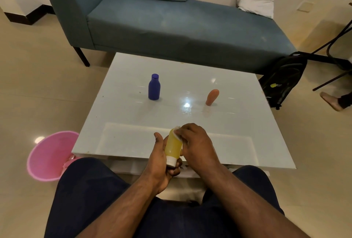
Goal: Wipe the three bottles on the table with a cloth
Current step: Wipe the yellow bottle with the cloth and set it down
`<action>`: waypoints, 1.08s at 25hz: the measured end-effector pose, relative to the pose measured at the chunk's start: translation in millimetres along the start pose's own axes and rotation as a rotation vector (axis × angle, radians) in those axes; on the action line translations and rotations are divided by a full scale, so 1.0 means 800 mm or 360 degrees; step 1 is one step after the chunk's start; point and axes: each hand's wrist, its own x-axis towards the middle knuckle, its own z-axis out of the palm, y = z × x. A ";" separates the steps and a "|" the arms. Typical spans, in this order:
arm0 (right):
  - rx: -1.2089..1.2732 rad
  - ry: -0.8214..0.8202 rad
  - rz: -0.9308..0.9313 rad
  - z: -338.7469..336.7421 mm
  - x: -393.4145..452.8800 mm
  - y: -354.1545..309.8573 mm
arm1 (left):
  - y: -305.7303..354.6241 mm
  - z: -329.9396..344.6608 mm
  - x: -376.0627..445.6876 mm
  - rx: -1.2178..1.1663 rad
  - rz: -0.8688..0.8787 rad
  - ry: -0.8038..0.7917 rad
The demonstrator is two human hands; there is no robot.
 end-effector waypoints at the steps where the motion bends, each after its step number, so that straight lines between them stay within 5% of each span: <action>1: -0.0002 -0.0017 0.0014 0.003 -0.002 -0.007 | 0.001 0.000 0.000 -0.0007 0.0009 -0.0014; 5: -0.0015 -0.0135 -0.0291 0.003 -0.042 -0.024 | 0.002 -0.001 0.000 -0.0013 0.0007 -0.0063; 9: 0.0267 0.0107 0.0110 0.011 -0.019 -0.005 | 0.000 -0.001 0.006 -0.0040 0.0009 0.0013; 14: 0.0129 -0.0062 -0.0243 0.015 -0.051 -0.026 | 0.001 -0.005 0.006 -0.0130 0.0029 0.0006; 18: 0.0312 0.0137 0.0111 0.015 -0.017 -0.007 | 0.000 -0.002 0.009 -0.0130 0.0018 0.0058; 24: 0.0176 -0.0033 -0.0207 0.015 -0.051 -0.024 | 0.002 -0.009 0.009 -0.0183 0.0030 0.0091; 27: 0.0260 0.0137 0.0070 0.014 -0.014 -0.002 | 0.000 -0.004 0.008 -0.0119 0.0034 0.0073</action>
